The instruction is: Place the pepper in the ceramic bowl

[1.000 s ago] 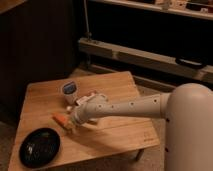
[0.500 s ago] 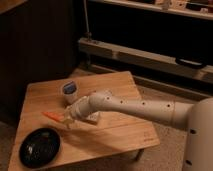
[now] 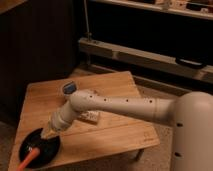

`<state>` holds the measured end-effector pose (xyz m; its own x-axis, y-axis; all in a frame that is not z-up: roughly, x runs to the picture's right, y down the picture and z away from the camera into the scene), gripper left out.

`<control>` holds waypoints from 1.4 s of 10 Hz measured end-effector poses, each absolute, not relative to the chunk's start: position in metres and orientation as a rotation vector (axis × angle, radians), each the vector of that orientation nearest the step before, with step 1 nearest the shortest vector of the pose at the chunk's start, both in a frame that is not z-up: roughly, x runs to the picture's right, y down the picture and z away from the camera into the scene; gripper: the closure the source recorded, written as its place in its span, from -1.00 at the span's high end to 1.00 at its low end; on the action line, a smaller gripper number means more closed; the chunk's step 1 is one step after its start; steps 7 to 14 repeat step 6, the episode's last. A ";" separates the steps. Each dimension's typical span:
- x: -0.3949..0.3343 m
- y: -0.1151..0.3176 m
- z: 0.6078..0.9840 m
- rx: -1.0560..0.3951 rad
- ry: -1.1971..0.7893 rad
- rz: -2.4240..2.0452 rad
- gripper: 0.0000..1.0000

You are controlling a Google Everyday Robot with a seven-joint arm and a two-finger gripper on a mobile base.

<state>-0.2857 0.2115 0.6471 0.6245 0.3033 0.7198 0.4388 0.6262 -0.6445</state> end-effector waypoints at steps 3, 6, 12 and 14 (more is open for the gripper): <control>-0.276 0.207 0.654 -0.900 -0.911 -0.062 0.56; -0.262 0.199 0.661 -0.864 -0.932 0.021 0.60; -0.262 0.199 0.661 -0.864 -0.932 0.021 0.60; -0.262 0.199 0.661 -0.864 -0.932 0.021 0.60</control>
